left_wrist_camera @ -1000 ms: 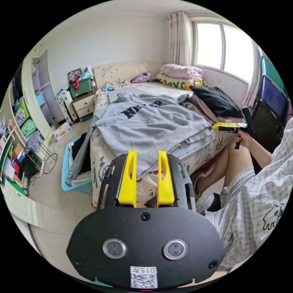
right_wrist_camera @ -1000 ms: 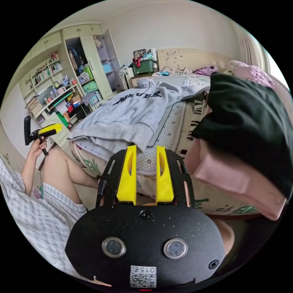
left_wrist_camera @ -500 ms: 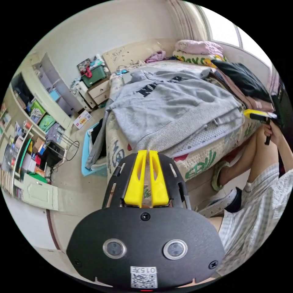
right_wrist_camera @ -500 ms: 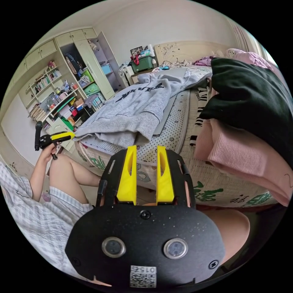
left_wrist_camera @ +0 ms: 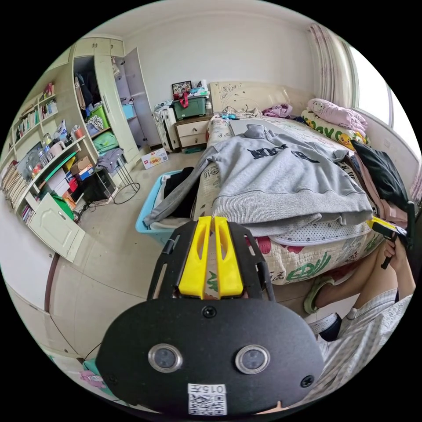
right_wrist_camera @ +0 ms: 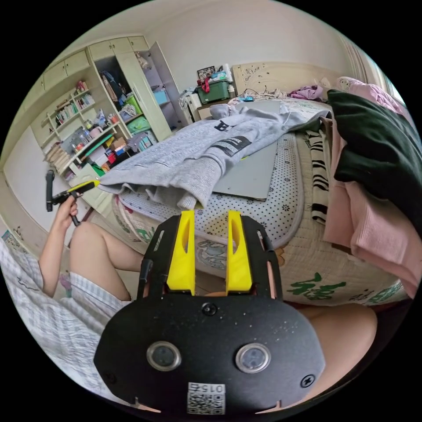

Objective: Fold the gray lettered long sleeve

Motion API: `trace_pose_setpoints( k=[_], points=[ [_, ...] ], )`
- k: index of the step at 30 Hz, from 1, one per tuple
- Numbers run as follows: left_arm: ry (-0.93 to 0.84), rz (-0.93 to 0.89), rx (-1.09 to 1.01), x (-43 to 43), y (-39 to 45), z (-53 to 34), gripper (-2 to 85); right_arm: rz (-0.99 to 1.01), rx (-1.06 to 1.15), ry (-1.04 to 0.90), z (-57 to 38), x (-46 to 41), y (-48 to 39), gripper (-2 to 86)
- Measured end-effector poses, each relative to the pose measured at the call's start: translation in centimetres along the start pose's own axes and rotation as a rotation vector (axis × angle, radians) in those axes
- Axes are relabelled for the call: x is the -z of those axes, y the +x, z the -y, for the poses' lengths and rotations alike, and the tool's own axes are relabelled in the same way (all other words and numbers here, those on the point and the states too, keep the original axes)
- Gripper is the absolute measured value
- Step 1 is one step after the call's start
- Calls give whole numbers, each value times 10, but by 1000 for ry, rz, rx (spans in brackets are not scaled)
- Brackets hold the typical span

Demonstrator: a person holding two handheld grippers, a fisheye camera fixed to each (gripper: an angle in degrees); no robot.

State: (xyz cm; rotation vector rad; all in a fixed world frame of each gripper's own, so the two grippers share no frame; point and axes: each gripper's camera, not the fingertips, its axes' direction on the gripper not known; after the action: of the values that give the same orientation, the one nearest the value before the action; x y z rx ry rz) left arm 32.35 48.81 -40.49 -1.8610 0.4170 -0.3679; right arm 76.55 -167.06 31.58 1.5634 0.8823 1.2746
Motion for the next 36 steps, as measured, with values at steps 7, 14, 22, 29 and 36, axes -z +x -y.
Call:
trace_pose_setpoints(
  k=[7,14,22,29,36],
  points=[
    [10,-4,41,13,-6,1,4,177,-91,43,-2,31,26,92],
    [-5,121,8,23,-4,13,4,206,-123,62,-10,59,41,75],
    [-62,118,23,24,-8,17,4,252,-121,72,8,56,22,76],
    [-88,60,48,40,-28,25,3,300,-165,69,14,57,20,76],
    [-103,74,24,60,-34,37,2,353,-262,73,24,43,27,31]
  ],
)
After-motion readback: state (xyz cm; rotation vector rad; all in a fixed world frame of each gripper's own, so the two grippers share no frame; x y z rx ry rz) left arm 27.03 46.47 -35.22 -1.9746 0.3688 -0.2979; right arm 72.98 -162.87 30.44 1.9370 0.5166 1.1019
